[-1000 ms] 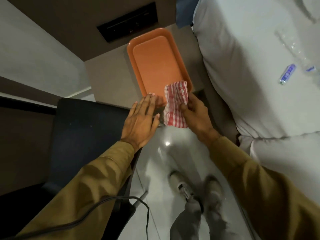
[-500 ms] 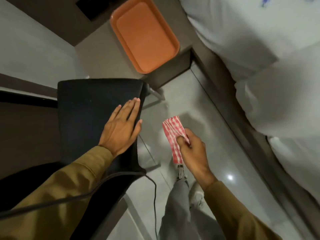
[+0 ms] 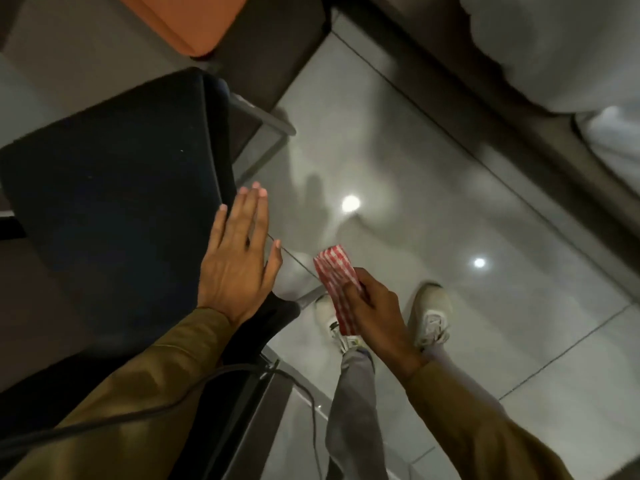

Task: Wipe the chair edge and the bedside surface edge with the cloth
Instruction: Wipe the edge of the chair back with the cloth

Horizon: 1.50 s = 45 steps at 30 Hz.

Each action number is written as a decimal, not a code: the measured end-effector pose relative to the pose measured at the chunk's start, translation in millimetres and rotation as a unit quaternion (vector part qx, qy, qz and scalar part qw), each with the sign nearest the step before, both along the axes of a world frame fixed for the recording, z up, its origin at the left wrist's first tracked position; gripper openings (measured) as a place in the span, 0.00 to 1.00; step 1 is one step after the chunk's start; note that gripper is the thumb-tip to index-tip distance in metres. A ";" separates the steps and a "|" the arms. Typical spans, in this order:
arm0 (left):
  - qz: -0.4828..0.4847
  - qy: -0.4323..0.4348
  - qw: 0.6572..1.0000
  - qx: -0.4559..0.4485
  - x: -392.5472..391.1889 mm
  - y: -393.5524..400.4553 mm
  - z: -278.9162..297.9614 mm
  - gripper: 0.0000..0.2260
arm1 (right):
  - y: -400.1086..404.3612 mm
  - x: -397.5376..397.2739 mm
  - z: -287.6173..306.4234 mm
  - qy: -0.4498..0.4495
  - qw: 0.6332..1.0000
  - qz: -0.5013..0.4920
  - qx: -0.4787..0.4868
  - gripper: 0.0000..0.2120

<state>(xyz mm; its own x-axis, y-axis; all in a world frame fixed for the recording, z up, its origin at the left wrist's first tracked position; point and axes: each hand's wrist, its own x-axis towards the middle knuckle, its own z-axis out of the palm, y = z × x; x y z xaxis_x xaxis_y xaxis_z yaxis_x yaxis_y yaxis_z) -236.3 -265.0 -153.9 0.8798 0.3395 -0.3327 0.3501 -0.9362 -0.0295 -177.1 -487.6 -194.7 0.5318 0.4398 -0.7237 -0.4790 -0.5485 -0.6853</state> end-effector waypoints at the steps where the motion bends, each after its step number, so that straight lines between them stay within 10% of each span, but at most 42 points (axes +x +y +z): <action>1: 0.005 -0.014 1.000 0.011 -5.3 1.4 -9.2 0.32 | -0.7 -11.4 -9.0 0.003 1.000 -0.014 -0.010 0.13; 28: 0.023 -0.199 0.979 0.032 -32.9 25.9 -90.6 0.35 | 33.4 -129.7 -127.4 -0.010 0.999 -0.041 0.012 0.15; 34: 0.029 -0.221 0.974 0.029 -33.9 27.5 -93.7 0.36 | 44.5 -118.3 -168.5 0.112 0.990 -0.056 -0.064 0.16; 45: 0.034 -0.206 0.978 0.013 -34.7 29.4 -89.8 0.35 | 30.8 -139.2 -78.0 0.132 0.982 -0.126 0.059 0.15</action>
